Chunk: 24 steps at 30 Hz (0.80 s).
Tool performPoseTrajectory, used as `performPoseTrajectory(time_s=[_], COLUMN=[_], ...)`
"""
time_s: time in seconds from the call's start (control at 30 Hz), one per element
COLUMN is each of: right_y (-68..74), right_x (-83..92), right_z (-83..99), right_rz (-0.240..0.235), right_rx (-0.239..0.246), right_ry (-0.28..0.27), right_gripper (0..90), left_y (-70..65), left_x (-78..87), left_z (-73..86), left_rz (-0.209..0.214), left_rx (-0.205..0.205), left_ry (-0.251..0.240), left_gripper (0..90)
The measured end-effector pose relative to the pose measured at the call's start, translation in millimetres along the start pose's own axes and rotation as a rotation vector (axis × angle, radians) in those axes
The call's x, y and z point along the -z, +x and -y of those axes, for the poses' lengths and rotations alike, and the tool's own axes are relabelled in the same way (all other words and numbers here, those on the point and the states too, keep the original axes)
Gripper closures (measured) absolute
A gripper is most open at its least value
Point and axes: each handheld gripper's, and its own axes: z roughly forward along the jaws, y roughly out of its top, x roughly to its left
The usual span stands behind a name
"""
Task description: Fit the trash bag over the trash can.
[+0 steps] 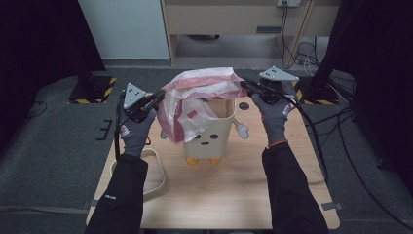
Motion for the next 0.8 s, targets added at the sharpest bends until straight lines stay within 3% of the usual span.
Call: performPoseTrajectory(time_s=[0.33, 0.43, 0.53, 0.67, 0.8], right_y=[-0.8, 0.6, 1.6, 2.1, 2.3], right_x=[-16.7, -21.6, -24.3, -26.3, -25.2], right_z=[12.9, 16.5, 20.1, 24.3, 23.7], right_rz=[0.016, 0.012, 0.011, 0.02, 0.018], right_rx=[0.0, -0.007, -0.004, 0.006, -0.004], right_ry=[0.06, 0.079, 0.093, 0.101, 0.095], right_gripper=[79.8, 78.2, 78.1, 78.1, 73.8], left_y=[-7.8, -7.2, -5.9, -3.7, -2.7], left_x=[-21.8, -23.8, -24.1, -24.9, -22.4], left_z=[6.3, 5.3, 5.0, 5.7, 6.4], left_rz=[-0.03, -0.047, -0.057, -0.079, -0.073], left_rx=[0.026, 0.045, 0.09, 0.095, 0.085], left_ry=[0.045, 0.055, 0.075, 0.073, 0.071], left_gripper=[85.0, 84.7, 83.9, 83.6, 83.6])
